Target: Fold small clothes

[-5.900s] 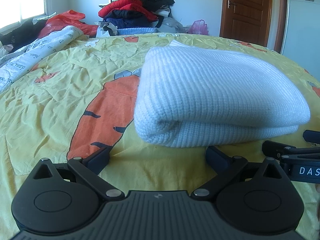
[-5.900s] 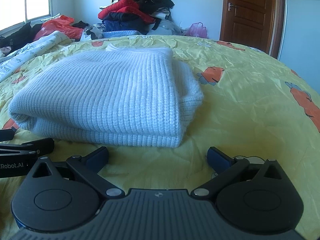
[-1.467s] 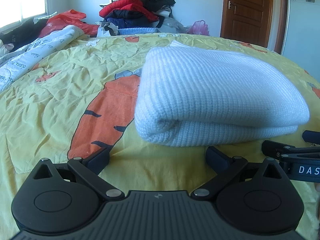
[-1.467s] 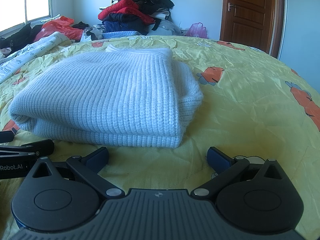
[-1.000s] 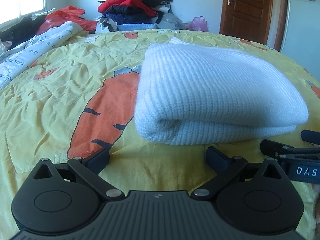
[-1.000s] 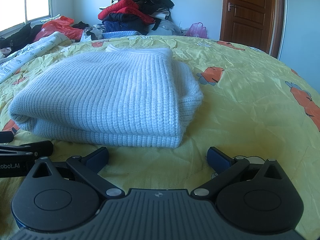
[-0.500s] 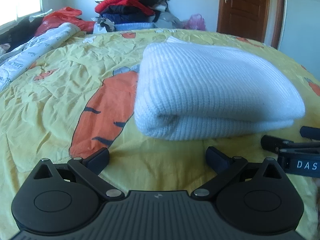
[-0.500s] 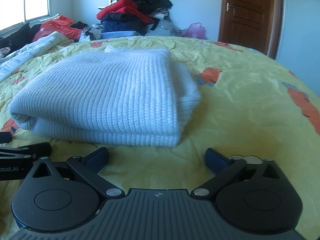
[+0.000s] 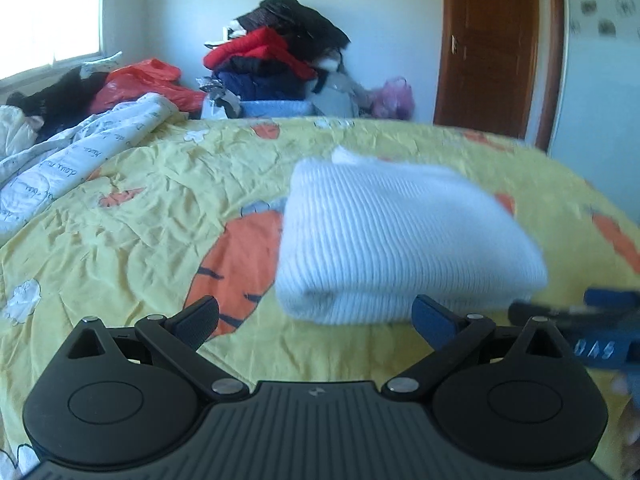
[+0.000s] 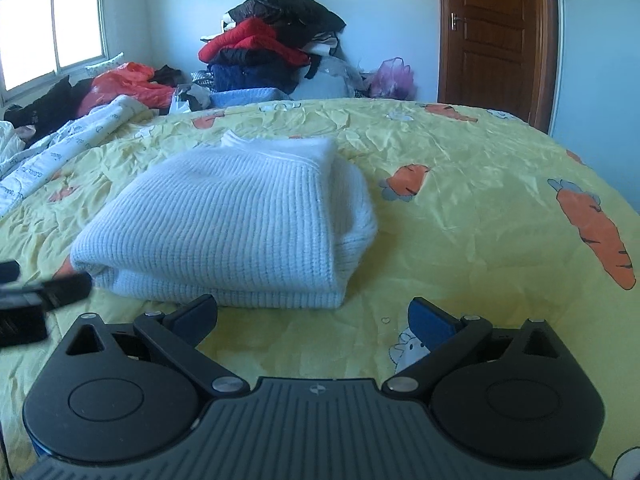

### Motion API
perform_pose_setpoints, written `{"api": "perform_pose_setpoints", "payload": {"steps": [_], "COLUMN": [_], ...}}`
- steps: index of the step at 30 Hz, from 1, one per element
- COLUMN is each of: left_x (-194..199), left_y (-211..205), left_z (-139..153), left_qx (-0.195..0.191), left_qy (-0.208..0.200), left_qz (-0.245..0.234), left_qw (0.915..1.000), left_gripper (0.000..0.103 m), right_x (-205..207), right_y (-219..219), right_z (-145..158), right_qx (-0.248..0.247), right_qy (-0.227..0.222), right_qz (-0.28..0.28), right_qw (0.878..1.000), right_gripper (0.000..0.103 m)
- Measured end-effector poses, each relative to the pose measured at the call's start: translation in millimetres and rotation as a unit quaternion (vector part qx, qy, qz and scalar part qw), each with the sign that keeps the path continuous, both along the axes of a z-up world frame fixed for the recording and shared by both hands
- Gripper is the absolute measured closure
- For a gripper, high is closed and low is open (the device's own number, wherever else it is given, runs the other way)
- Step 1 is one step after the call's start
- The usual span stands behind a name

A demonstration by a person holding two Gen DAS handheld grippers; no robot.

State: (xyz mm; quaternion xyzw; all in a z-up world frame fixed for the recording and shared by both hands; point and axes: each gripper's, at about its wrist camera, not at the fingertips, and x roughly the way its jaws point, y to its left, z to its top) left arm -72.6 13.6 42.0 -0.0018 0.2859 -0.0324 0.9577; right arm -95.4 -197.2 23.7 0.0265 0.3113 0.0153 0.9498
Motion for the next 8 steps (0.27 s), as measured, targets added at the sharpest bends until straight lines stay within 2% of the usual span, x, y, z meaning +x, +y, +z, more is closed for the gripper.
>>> {"api": "perform_pose_setpoints", "payload": {"steps": [8], "left_x": [-4.4], "left_y": [2.5], "left_z": [4.9], "left_qx": [-0.003], "left_qy": [-0.002], "left_qz": [-0.001], "left_qw": [1.0000], "left_gripper": [0.000], "right_x": [2.3], "right_y": [3.6], "right_z": [-11.3], "right_qx": [0.001], "right_qy": [0.020], "right_qz": [0.003], "right_qw": [1.000], "right_gripper": [0.000]}}
